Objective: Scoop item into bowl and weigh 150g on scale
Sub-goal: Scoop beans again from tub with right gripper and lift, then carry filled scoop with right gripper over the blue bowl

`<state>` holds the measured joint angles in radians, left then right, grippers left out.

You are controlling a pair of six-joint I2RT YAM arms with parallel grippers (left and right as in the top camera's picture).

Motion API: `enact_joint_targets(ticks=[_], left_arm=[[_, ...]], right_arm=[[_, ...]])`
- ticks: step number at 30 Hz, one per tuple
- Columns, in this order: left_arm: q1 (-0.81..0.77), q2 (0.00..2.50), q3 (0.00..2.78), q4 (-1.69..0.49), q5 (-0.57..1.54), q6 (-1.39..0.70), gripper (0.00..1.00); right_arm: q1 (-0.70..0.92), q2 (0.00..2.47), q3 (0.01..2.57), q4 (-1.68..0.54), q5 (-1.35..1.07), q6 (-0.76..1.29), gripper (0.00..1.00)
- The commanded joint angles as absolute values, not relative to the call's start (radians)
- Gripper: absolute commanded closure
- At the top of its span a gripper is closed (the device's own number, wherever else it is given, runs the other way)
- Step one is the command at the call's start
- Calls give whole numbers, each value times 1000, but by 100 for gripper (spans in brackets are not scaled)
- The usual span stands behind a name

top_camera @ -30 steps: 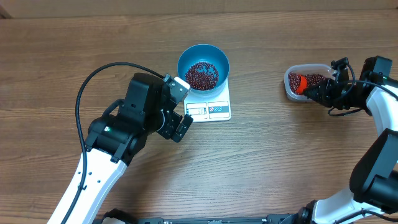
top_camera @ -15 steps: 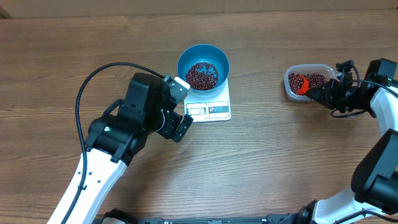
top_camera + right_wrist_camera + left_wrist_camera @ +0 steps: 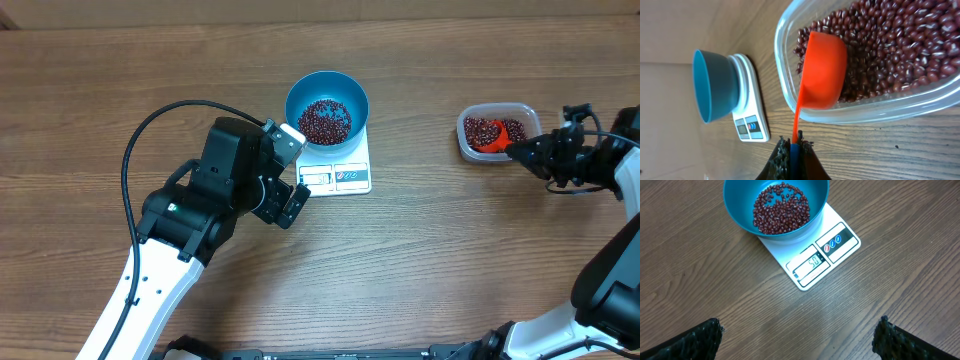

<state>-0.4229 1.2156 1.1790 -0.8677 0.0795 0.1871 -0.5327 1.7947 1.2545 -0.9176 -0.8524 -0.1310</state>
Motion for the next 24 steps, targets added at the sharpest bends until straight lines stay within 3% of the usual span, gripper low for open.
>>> enact_joint_targets(ticks=[1, 24], left_arm=[[-418, 1206, 1202, -864, 97, 202, 0], [-418, 1206, 1202, -864, 97, 202, 0]], right_arm=[[-561, 1799, 1248, -920, -924, -131, 96], [-646, 1798, 1248, -979, -1263, -213, 96]])
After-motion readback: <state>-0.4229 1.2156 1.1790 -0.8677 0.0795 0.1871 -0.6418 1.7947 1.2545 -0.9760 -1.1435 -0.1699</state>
